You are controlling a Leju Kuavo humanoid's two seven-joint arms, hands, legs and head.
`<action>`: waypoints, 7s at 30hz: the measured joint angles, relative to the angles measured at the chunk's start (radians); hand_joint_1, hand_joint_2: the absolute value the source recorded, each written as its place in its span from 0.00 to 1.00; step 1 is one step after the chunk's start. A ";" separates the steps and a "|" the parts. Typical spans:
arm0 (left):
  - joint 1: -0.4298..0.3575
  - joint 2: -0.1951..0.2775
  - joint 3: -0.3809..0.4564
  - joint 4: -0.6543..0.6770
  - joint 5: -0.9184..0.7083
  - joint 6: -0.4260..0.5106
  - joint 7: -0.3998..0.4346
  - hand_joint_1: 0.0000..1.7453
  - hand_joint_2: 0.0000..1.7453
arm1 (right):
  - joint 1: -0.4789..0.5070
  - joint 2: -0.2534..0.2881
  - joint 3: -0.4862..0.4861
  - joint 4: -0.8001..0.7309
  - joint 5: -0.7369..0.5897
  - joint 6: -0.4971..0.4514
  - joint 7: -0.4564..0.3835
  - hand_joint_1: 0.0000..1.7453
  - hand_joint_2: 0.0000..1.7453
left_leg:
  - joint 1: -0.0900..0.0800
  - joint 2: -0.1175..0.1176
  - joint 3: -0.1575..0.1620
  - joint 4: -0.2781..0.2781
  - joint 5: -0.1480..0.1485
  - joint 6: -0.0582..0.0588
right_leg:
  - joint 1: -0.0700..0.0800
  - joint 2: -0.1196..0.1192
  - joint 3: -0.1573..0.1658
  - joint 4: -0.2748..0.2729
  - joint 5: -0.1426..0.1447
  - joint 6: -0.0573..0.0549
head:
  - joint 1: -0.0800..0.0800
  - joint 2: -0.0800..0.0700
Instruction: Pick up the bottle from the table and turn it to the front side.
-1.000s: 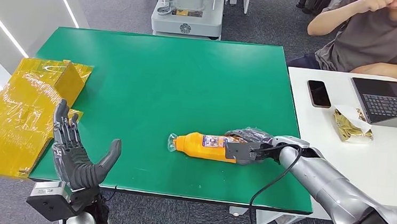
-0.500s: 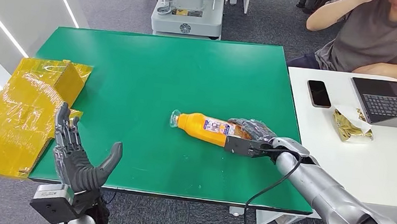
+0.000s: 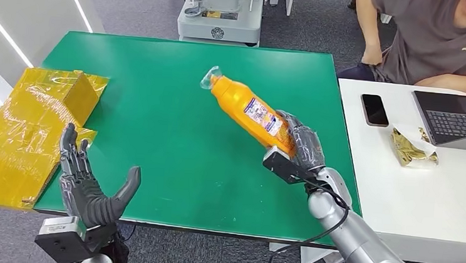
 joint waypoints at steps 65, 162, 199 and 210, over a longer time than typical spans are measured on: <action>-0.467 -0.008 -0.091 0.380 0.114 -0.392 0.181 1.00 1.00 | 0.042 0.223 0.060 0.098 0.085 -0.278 -0.325 1.00 1.00 | 0.000 0.001 0.000 0.000 0.000 -0.001 | 0.000 0.001 -0.001 0.000 0.000 0.000 | 0.000 0.000; -0.678 0.535 -0.021 0.641 -0.991 0.039 0.448 1.00 1.00 | 0.603 0.215 -0.021 -0.679 -0.109 -0.279 -0.325 0.00 1.00 | 0.001 0.003 0.001 -0.002 -0.001 -0.003 | 0.001 0.003 -0.002 0.001 -0.002 -0.003 | 0.000 0.000; -0.748 0.683 -0.105 1.132 -0.978 0.150 0.175 1.00 1.00 | 0.701 0.121 -0.018 -0.748 -0.038 -0.279 -0.210 0.00 1.00 | 0.001 0.003 0.001 -0.003 -0.003 -0.005 | 0.001 0.004 -0.002 0.002 -0.004 -0.006 | 0.000 0.000; -0.695 0.695 -0.076 1.142 -1.073 0.151 0.207 1.00 1.00 | 0.728 0.095 -0.017 -0.773 -0.003 -0.279 -0.165 0.00 1.00 | 0.002 0.003 0.001 -0.003 -0.004 -0.007 | 0.001 0.004 -0.002 0.002 -0.005 -0.006 | 0.000 0.000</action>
